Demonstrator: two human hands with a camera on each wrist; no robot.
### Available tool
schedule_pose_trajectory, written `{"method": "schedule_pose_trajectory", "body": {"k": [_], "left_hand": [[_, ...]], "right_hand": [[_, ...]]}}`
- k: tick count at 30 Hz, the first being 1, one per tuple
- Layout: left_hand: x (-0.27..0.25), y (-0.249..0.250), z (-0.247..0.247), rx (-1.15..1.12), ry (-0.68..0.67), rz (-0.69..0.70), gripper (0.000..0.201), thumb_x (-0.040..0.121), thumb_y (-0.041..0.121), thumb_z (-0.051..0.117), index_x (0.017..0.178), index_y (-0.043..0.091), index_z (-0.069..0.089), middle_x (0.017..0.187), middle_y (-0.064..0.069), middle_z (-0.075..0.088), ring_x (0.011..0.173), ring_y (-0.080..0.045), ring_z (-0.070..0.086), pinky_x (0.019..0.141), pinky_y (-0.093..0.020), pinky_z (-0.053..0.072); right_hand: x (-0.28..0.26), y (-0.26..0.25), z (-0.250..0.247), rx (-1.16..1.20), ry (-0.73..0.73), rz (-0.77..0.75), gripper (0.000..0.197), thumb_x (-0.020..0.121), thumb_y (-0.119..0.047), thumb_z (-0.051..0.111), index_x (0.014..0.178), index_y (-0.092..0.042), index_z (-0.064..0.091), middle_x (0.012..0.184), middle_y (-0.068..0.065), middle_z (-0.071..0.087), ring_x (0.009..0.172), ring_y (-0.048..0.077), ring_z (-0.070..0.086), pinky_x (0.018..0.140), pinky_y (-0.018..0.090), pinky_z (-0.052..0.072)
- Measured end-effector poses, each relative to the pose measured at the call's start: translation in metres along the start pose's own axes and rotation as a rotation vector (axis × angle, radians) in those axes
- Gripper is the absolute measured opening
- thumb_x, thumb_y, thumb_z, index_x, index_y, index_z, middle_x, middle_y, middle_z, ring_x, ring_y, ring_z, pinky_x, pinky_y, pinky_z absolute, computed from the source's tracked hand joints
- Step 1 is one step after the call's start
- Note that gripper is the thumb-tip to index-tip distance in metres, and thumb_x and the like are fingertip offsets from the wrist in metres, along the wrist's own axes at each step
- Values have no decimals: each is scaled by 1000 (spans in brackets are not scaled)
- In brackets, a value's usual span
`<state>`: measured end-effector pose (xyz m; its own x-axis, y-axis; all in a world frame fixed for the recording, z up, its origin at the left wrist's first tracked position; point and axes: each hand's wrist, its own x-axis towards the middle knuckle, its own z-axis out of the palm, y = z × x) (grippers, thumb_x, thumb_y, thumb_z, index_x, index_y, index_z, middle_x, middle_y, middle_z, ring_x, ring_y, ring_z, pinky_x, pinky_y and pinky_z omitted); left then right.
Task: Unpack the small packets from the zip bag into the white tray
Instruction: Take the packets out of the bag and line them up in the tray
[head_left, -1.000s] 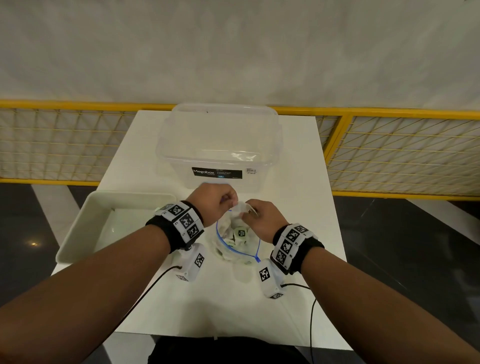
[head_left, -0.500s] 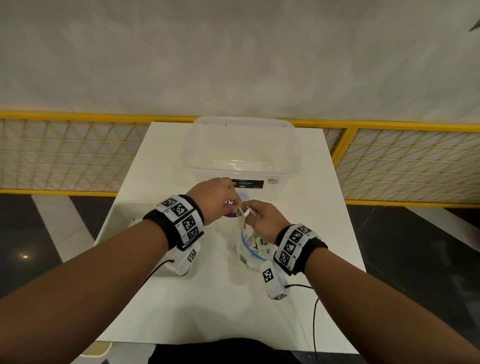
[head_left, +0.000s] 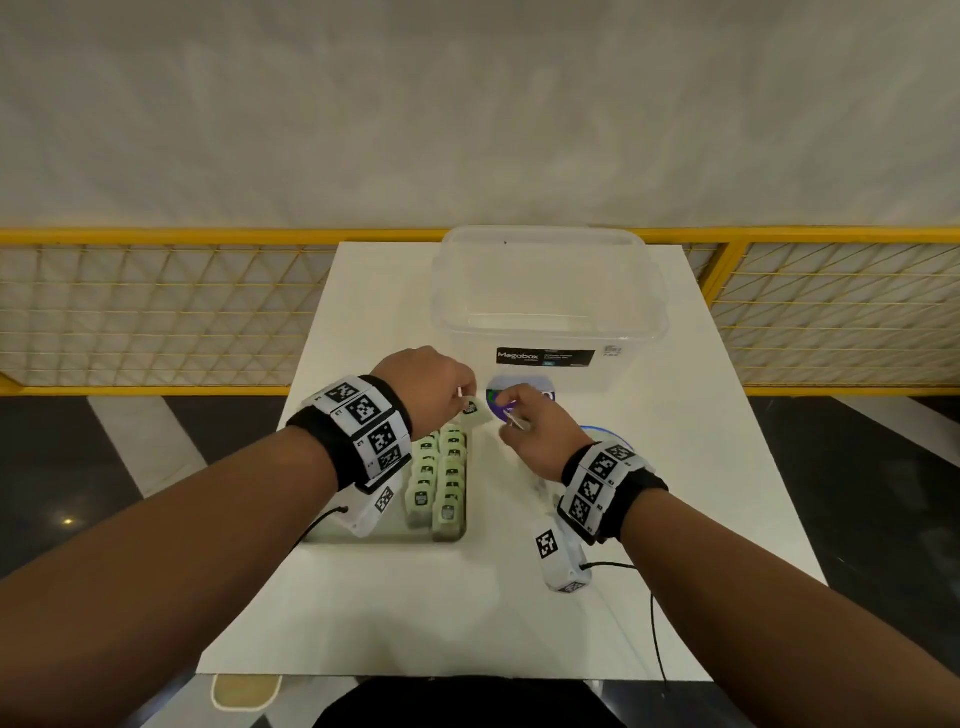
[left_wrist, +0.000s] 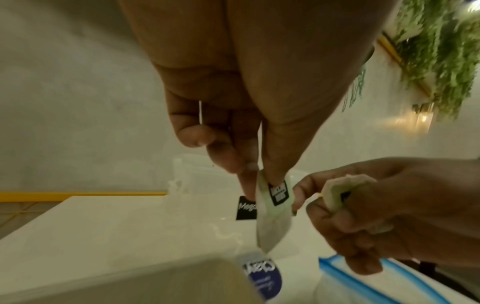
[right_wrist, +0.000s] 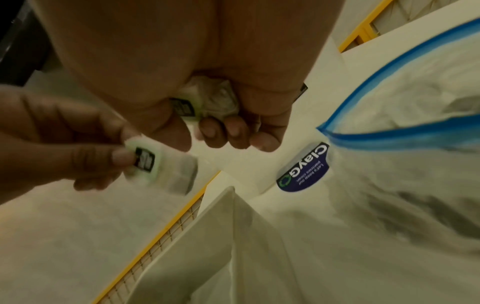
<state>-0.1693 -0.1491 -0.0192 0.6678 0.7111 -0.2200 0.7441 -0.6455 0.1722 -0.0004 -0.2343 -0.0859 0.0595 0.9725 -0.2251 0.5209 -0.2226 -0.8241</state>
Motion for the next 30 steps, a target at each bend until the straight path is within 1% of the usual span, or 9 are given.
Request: {"method": "schedule_pose_trajectory", "body": {"k": [2,5,8,10,15,19,21,26,30], "left_hand": [[-5,-12,8,59,-103,-46,19,92,30,52,105,28,66,102,2,68,93,-21,62,78,-30,49],[-9,-24,34,159,-322,-26,16,90,25,58,102,25,70,105,2,68,94,-19,62,78,-28,46],[-10,-31,67,174,-521,3,15,85,25,67,99,23,73,105,5,70,95,-16,63,80,-25,46],[-6,-37,87,153,-581,-10,16,83,25,69,98,23,75,106,7,70,95,-14,64,80,-24,47],[10,-49,115,156,-607,-30,20,81,18,69,100,21,76,107,4,71,97,-18,66,84,-26,51],[20,-54,128,183,-631,-31,11,73,23,74,83,27,77,86,12,72,82,-14,69,82,-28,56],[24,-54,133,202,-640,-15,8,71,27,76,78,27,76,79,12,71,77,-13,68,79,-32,58],[31,-54,142,266,-641,70,15,71,36,74,76,22,73,80,8,72,76,-14,69,77,-36,59],[27,-46,114,70,-547,19,33,73,45,75,90,16,71,92,2,72,86,-20,67,83,-35,55]], "right_hand": [[-2,-2,10,55,-6,84,17,90,-11,53,102,-14,41,82,2,47,66,15,43,61,27,36],[-2,-1,20,64,-1,108,16,92,-10,48,85,-13,35,75,3,37,64,16,33,58,29,31],[0,-1,27,50,-8,105,20,88,-11,51,71,-17,42,69,-2,50,64,17,46,64,35,43],[1,2,29,73,-1,121,16,83,-12,55,70,-17,48,64,1,57,60,19,57,64,41,51],[-3,10,32,107,51,125,11,84,-11,59,75,-16,53,67,3,64,58,16,68,66,41,57],[-7,11,37,160,45,140,2,91,-10,56,91,-11,57,74,6,65,66,22,70,64,42,58],[-8,11,40,188,39,139,8,95,-13,55,97,-7,58,77,7,62,64,22,70,58,38,58],[-8,9,45,199,-2,136,11,98,-13,50,94,-8,59,83,8,65,62,20,68,57,34,55],[-5,8,48,251,-12,155,9,99,-12,49,99,-5,56,88,12,71,67,29,69,59,36,56]]}}
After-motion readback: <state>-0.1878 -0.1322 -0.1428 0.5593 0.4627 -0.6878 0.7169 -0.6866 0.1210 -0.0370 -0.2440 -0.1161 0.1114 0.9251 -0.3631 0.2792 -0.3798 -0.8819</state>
